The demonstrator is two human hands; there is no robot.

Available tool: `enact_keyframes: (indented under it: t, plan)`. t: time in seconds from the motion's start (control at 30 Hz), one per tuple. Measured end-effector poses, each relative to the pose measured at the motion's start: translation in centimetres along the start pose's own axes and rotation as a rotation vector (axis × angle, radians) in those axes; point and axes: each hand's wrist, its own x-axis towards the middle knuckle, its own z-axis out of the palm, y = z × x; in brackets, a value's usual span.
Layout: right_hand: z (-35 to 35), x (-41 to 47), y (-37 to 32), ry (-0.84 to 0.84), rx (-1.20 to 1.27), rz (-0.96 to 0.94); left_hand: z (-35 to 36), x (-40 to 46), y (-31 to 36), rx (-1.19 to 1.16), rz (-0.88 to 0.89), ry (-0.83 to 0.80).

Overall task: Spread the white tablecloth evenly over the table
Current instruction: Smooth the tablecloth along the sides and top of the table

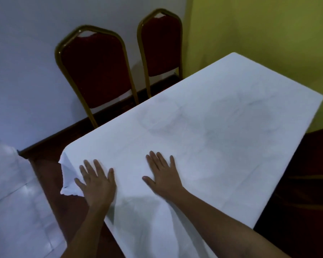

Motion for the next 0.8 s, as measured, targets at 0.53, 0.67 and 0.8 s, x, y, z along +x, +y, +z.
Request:
enact_keyframes:
  t: [0.53, 0.67, 0.8]
  plan:
    - [-2.3, -8.9, 6.4, 0.017, 0.036, 0.683, 2.9, 0.9, 12.6, 0.222, 0.954, -0.371]
    - [-1.8, -10.7, 2.9, 0.028, 0.061, 0.921, 3.6, -0.6, 13.5, 0.223, 1.228, -0.426]
    - [-1.6, -13.2, -0.6, -0.012, 0.108, 1.056, 4.0, -1.7, 11.2, 0.262, 1.417, -0.494]
